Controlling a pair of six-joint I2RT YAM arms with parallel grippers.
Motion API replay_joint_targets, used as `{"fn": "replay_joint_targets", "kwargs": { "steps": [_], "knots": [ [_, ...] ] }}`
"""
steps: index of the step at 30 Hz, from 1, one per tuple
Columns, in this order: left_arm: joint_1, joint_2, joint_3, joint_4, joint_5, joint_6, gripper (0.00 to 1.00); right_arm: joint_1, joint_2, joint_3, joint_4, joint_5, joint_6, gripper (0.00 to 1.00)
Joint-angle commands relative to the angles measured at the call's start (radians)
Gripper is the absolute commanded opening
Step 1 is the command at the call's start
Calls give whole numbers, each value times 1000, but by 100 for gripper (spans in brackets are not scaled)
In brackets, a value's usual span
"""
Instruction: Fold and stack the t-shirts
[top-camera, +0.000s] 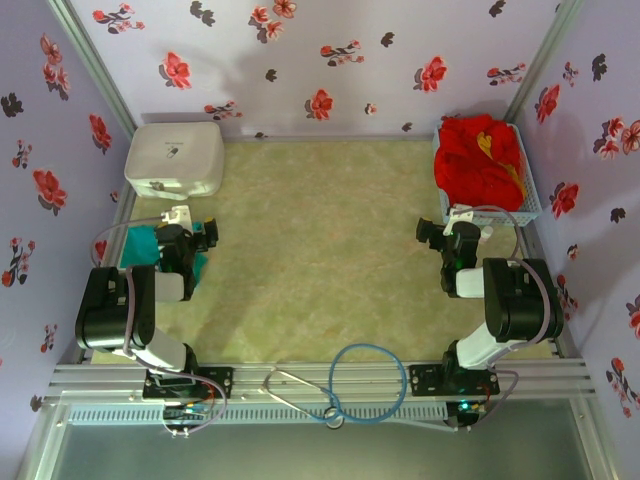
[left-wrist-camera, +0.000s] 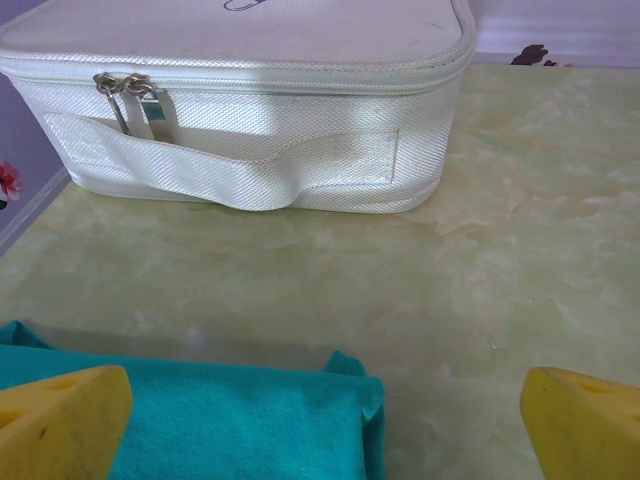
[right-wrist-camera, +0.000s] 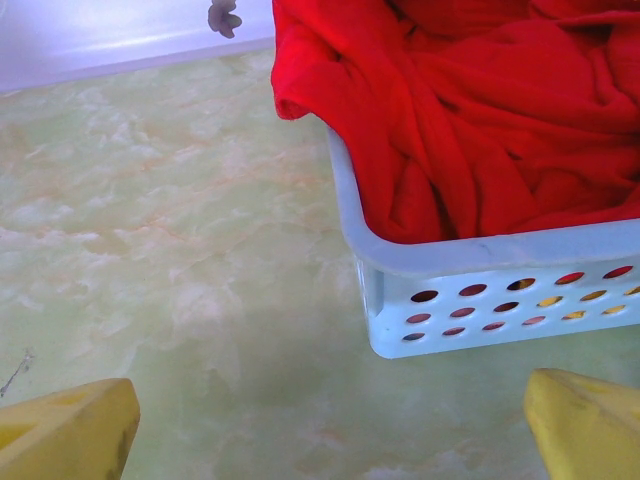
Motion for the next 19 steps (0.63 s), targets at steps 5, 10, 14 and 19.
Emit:
{"fn": "replay_joint_targets", "kwargs": {
  "steps": [5, 10, 14, 19],
  "knots": [
    [6, 6, 8, 9, 10, -6, 100, -4, -6, 19, -4, 8, 8, 99],
    [7, 5, 8, 10, 10, -6, 100, -4, -6, 19, -5, 8, 8, 99],
    [7, 5, 8, 10, 10, -6, 100, -4, -4, 24, -12, 2, 6, 99],
    [7, 6, 8, 10, 10, -6, 100, -4, -6, 20, -6, 7, 7, 99]
  ]
}}
